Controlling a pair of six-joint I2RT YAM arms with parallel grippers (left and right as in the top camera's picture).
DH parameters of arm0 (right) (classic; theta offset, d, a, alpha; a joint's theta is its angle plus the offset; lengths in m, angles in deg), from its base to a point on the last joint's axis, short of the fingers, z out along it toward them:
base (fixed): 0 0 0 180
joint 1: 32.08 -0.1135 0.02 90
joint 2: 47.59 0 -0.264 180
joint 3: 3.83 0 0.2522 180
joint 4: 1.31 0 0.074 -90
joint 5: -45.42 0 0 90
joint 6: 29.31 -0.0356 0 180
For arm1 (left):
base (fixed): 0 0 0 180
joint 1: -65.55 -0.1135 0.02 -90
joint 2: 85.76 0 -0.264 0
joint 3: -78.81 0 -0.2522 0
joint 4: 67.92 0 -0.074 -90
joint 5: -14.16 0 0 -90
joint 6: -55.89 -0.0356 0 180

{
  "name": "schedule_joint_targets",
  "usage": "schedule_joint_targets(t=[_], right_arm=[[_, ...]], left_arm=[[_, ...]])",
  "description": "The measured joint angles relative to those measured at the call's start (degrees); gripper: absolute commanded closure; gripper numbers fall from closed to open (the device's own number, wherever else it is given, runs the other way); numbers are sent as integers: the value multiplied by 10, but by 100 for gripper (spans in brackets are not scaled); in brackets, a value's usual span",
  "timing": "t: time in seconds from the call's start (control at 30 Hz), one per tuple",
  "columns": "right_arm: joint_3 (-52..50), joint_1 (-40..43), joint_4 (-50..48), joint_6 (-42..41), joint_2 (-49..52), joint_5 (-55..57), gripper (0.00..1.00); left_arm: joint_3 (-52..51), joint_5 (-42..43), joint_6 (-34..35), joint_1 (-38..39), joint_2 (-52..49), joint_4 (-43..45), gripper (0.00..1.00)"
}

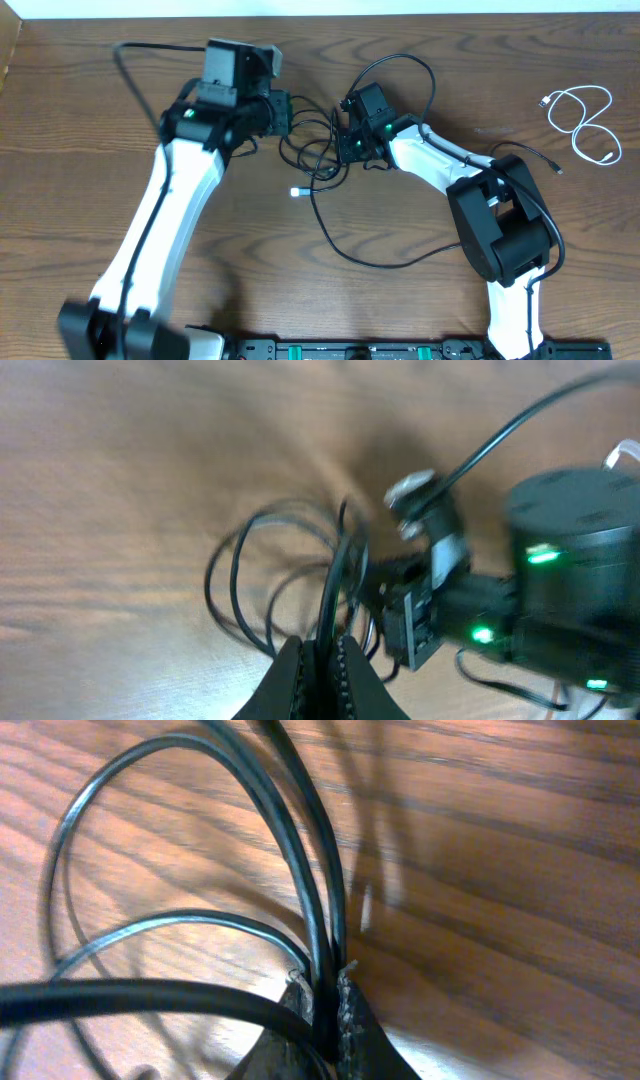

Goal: Untangle cables

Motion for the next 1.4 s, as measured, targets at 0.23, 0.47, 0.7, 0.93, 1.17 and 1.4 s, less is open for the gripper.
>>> schedule_joint_targets(t=[0.23,0.47,0.7,0.93,1.17,1.4], right_arm=[[3,-5,4,0,3,4,99],[3,-5,4,0,3,6,99],[3,-5,3,0,3,7,99],[3,-5,4,0,3,7,99],[3,-5,4,0,3,7,99],[3,-5,4,0,3,7,99]], left_arm=[[-7,-123,24,-2,148,49,93],[-3,-231,64,-2,240,86,93],[-3,-255,89,-2,227,25,88],[-3,-253,103,-2,114,-56,39],[-3,-250,92,-2,-37,-50,23],[-3,-250,27,-2,-149,-23,19]])
